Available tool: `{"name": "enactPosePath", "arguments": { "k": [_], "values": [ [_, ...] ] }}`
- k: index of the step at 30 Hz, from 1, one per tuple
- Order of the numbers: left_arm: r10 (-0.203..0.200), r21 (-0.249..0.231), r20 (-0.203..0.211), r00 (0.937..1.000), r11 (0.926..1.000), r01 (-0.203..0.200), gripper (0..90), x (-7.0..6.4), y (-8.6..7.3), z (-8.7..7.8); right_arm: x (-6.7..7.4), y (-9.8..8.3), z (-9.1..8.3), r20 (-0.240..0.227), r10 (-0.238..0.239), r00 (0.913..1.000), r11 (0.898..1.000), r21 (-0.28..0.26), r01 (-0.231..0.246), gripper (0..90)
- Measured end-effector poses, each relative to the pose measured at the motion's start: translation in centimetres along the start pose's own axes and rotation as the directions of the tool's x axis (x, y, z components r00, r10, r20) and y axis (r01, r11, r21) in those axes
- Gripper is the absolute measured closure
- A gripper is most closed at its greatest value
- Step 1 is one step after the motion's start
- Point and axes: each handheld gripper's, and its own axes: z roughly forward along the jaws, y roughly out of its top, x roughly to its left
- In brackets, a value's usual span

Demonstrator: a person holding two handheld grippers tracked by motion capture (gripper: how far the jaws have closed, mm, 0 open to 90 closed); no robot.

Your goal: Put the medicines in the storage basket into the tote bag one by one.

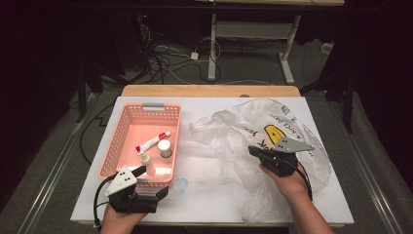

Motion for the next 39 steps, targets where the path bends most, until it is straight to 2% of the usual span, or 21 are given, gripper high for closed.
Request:
{"name": "enactPosePath", "arguments": {
  "k": [1,3,6,9,12,15,19,22,28,32,35,39],
  "values": [
    [-0.007,-0.003,-0.001,1.0000,1.0000,0.007,0.0,0.1,0.0,0.0,0.1,0.1,0.0,-0.004,0.018,0.9998,1.000,-0.010,-0.018,90.0],
    [-0.015,-0.014,0.001,0.9999,0.9998,0.015,0.0,0.2,0.2,-0.1,0.2,0.5,0.2,0.001,0.013,0.9999,1.000,-0.011,-0.013,90.0],
    [-0.006,-0.022,-0.002,1.0000,0.9997,0.006,0.0,0.5,0.5,-0.1,0.0,1.0,0.7,0.012,0.009,0.9999,1.000,0.007,-0.009,90.0],
    [-0.007,-0.036,-0.017,0.9998,0.9993,0.006,0.0,1.1,1.0,-0.1,0.0,1.3,0.7,0.012,0.016,0.9998,1.000,-0.010,-0.016,90.0],
    [-0.027,-0.055,-0.029,0.9992,0.9982,0.025,0.0,2.0,2.1,-0.2,0.2,1.0,0.6,-0.006,0.026,0.9996,0.999,-0.040,-0.026,90.0],
    [-0.048,-0.082,-0.016,0.9987,0.9955,0.047,0.0,2.6,3.3,-0.2,0.2,0.8,0.8,-0.007,0.004,1.0000,1.000,-0.009,-0.005,90.0],
    [-0.030,-0.066,-0.016,0.9994,0.9974,0.029,0.0,3.3,4.7,0.4,0.0,0.4,0.6,-0.013,0.021,0.9997,1.000,-0.007,-0.021,90.0],
    [-0.036,-0.057,-0.019,0.9991,0.9977,0.035,0.0,4.0,5.4,1.0,-0.2,0.3,0.4,-0.014,0.029,0.9995,0.999,-0.013,-0.030,90.0],
    [-0.074,-0.055,-0.029,0.9968,0.9959,0.073,0.0,5.7,6.1,2.0,-0.3,0.2,0.1,-0.024,0.038,0.9990,0.999,-0.021,-0.038,90.0],
    [-0.082,-0.034,-0.049,0.9954,0.9962,0.080,0.0,6.7,6.7,2.5,-0.3,0.3,0.1,-0.025,0.028,0.9993,0.999,-0.023,-0.029,90.0],
    [-0.072,-0.026,-0.062,0.9955,0.9972,0.070,0.0,7.1,7.3,2.8,-0.3,0.3,0.1,-0.028,0.027,0.9992,0.999,-0.023,-0.028,90.0],
    [-0.079,-0.004,-0.066,0.9947,0.9968,0.079,0.0,8.2,8.1,3.5,-0.4,0.2,0.3,-0.030,0.028,0.9992,0.999,-0.020,-0.029,90.0]
  ]
}}
